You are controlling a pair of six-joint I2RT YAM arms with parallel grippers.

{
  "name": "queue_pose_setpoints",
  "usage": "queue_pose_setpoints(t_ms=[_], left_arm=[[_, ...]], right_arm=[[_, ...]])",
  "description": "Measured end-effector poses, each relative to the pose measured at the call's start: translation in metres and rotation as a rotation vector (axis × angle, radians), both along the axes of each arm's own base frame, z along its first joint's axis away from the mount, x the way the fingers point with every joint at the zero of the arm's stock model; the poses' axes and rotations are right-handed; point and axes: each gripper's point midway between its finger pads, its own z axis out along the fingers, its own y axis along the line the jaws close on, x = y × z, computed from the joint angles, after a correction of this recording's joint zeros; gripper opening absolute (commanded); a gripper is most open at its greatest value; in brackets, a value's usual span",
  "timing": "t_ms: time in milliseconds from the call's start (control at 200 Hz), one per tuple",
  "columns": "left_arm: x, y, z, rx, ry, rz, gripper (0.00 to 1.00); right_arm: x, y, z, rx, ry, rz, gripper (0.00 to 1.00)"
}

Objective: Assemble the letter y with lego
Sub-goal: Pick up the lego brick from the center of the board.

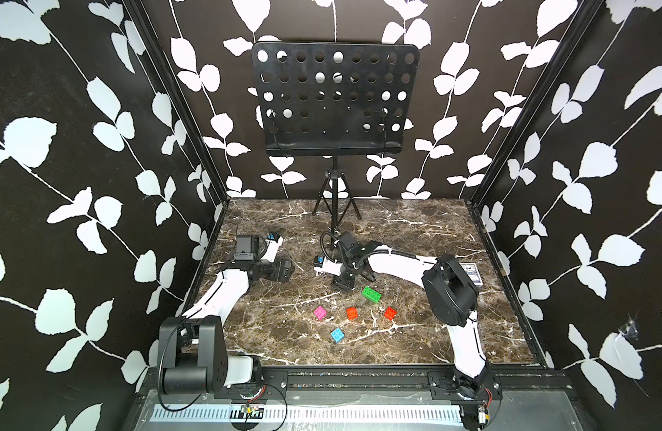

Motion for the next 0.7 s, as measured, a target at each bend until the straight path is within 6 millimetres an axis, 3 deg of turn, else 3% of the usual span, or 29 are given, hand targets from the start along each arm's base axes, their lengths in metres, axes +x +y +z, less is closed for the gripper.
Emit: queue_pose_setpoints(t_ms=[700], left_arm=[[0.000,0.001,0.000,0.004,-0.002,-0.004,0.99]], right_arm=[[0.002,0.004,-0.011,0.005,0.012,-0.011,0.52]])
